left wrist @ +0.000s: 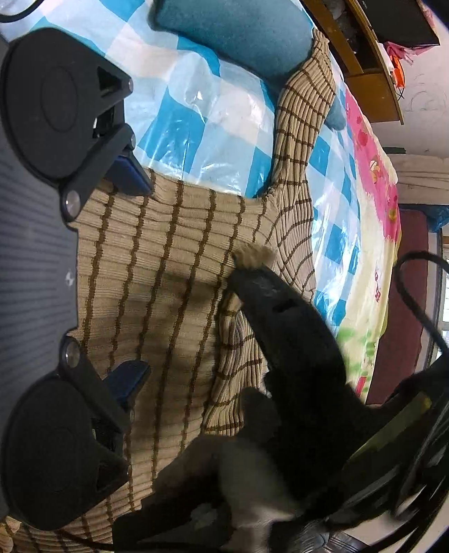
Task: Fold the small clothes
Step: 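Carry the held sleeve across the sweater body toward the other sleeve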
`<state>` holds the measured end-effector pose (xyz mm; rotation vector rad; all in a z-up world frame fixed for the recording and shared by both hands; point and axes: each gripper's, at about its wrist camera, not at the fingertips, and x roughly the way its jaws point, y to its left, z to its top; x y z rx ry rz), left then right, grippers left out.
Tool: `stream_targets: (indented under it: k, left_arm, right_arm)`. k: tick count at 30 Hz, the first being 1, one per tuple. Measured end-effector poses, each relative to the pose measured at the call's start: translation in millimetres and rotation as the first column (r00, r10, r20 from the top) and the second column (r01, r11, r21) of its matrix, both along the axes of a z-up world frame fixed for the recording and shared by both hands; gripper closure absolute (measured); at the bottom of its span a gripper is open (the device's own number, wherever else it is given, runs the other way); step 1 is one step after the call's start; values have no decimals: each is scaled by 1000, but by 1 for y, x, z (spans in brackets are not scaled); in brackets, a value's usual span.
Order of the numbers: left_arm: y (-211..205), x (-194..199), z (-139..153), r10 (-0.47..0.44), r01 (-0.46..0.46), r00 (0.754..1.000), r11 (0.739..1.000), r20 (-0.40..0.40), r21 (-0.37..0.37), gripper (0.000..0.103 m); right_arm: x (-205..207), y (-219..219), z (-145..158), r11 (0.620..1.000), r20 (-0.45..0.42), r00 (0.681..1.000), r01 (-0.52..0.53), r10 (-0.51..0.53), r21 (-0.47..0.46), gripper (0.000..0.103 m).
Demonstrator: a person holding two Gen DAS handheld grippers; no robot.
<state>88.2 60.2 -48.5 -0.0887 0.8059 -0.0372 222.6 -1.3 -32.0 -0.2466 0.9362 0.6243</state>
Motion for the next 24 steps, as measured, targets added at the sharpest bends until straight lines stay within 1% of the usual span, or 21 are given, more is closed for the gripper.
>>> stream_targets:
  k: [1,4,5,7,9,10,11,12,13,14,16,19,21,24]
  left_arm:
    - [1,0,0,2,-2,1000,1000,1,-4,0]
    - [3,-1,1,10,-10,1000,1000,5,-15,0]
    - [4,-1,2,12,-12,1000,1000,6,-19,0]
    - [4,-1,2,13,-13,1000,1000,6,-22,0]
    - [4,-1,2,13,-13,1000,1000,6,-18,0]
    - [2,-1,1,12,-12,1000,1000,0,4,0]
    - [0,-1,0,5,-5,1000,1000,-2,27,0]
    - [-1,-1,0,-6,6,1000,999,-3,35,0]
    - [-2,-3,0,-14,13,1000,999,2,37,0]
    - [-3,-4,1,-17,16,1000,999,12,38,0]
    - [-2,-3,1,-16,15,1000,999,12,32,0]
    - [2,-2,1,1,-1,1000,1000,1,6,0]
    - [4,-2,0,11,-11,1000,1000,-1,-4,0]
    - [0,-2,-1,11,-11,1000,1000,1,15,0]
  right_arm:
    - [3,-2,3,999,-12,999,35,-35,29,92]
    - [5,-9,21,987,7,993,115,-116,110,92]
    - [6,-9,27,982,13,991,128,-131,140,92]
    - [7,-4,31,976,32,990,133,-141,170,92]
    - [10,7,24,980,36,990,129,-136,155,90]
    - [15,13,16,985,5,993,120,-121,126,87]
    - [20,17,7,988,-32,993,119,-117,99,87]
    - [22,17,0,989,-68,992,115,-109,91,86]
    - [24,16,-3,990,-100,990,111,-102,92,86]
    - [23,13,-2,989,-115,989,109,-97,104,84]
    - [22,5,6,984,-139,987,105,-85,144,79]
    - [19,-6,20,974,-145,989,73,-42,213,71]
    - [17,-8,19,976,-120,992,72,-48,205,61]
    - [22,-5,-1,983,-180,982,89,-59,163,61]
